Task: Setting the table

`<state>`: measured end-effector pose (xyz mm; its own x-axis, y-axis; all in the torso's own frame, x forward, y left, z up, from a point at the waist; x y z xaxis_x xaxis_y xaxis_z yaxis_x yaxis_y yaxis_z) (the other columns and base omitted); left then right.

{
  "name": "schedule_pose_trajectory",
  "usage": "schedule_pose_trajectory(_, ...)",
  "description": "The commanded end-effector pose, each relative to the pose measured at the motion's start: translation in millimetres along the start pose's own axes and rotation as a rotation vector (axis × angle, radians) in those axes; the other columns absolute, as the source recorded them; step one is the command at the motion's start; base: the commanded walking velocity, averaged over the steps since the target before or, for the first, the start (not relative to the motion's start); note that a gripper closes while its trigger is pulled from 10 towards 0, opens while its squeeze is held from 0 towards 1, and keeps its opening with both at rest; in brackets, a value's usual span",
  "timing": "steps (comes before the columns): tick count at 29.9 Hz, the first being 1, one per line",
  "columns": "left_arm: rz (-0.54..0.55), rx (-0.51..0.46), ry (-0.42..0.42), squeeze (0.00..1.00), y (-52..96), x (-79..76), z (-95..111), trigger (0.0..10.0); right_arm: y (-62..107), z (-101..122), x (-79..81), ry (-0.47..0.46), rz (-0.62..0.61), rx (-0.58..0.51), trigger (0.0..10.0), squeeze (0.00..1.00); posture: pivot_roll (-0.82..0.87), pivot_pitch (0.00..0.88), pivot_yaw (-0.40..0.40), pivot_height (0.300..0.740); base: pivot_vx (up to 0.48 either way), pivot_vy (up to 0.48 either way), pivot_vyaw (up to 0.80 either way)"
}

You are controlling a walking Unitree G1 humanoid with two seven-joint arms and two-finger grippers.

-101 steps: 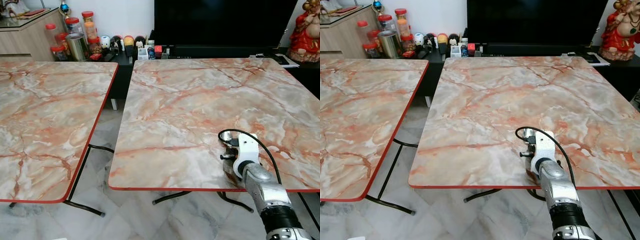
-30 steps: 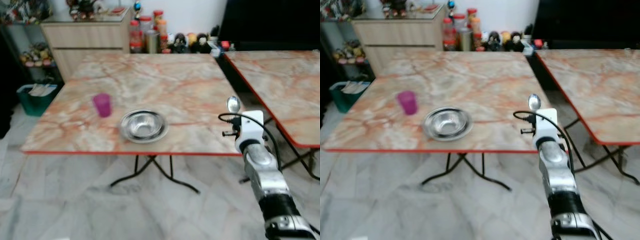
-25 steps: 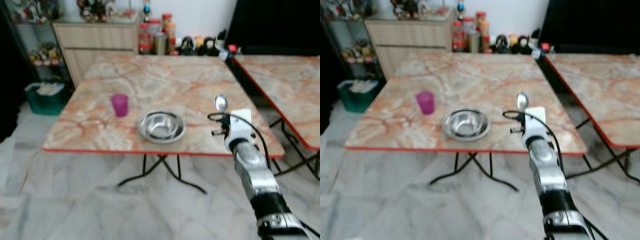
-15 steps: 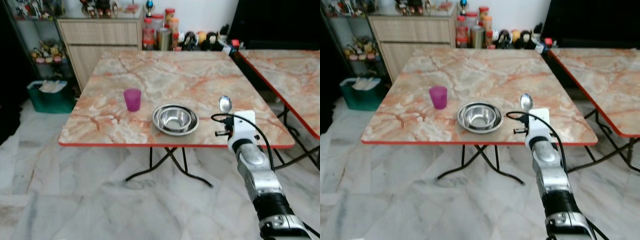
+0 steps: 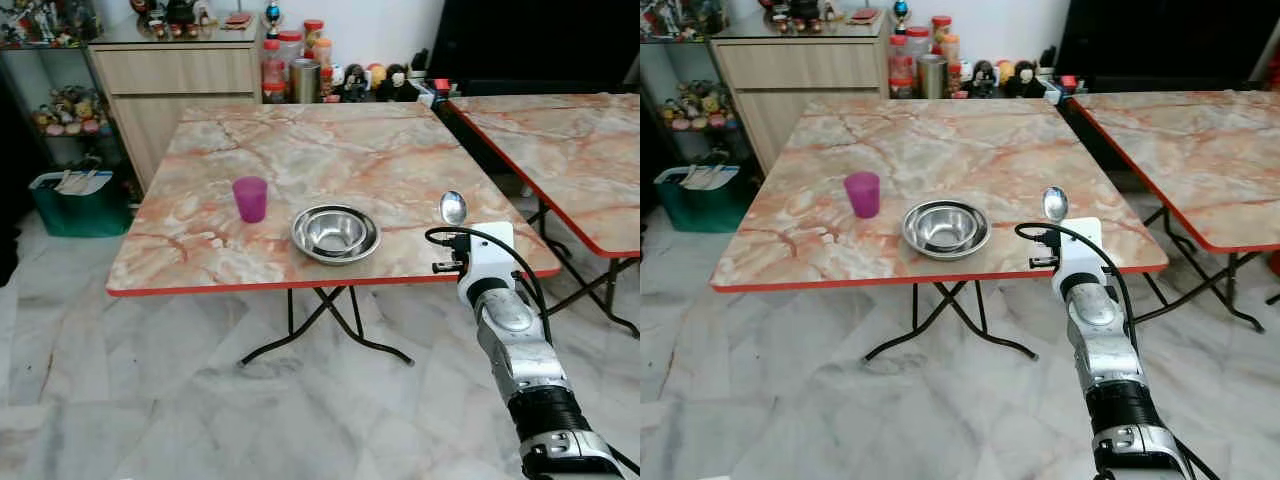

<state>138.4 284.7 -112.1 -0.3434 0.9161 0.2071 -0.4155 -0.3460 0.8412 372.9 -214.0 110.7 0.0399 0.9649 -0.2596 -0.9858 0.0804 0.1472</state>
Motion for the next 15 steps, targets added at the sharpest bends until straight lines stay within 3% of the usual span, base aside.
schedule_pose_trajectory(1, 0.006, 0.026, -0.007, 0.0, 1.4, 2.4, -10.6, 10.0, -2.6, 9.3, 1.2, 0.013, 0.002, -0.025, 10.0, 0.0, 0.04, 0.0, -0.011, 0.732, 0.285, 0.0, 0.0)
schedule_pose_trajectory(4, 0.007, 0.026, -0.009, 0.0, 1.5, 2.5, -10.7, 10.0, -2.2, 9.4, 1.8, 0.041, 0.011, -0.032, 10.0, 0.0, 0.04, 0.0, -0.009, 0.732, 0.292, 0.0, 0.0)
schedule_pose_trajectory(7, 0.008, 0.025, -0.013, 0.0, 1.4, 2.7, -10.3, 10.0, -2.1, 6.8, 0.5, -0.005, -0.006, -0.017, 10.0, 0.0, 0.04, 0.0, -0.008, 0.732, 0.29, 0.0, 0.27)
schedule_pose_trajectory(15, 0.006, 0.026, -0.013, 0.0, 1.4, 2.9, -10.2, 10.0, -1.9, 6.8, -0.2, -0.006, -0.01, -0.02, 10.0, 0.0, 0.04, 0.0, -0.006, 0.732, 0.292, 0.0, 0.0)
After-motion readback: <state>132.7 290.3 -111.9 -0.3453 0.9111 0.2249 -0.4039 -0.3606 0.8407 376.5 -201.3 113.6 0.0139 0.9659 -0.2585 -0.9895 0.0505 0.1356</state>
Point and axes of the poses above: a point about 5 cm out from each wrist's last joint towards the gripper, its own y axis pointing back from the gripper into the wrist, its own z axis along the axis of the wrist's last joint, x = y × z, the point moved 3 cm from there along -y, pointing out of the wrist towards the gripper, and after that the axes turned 6 degrees about y, right-handed, at the moved point
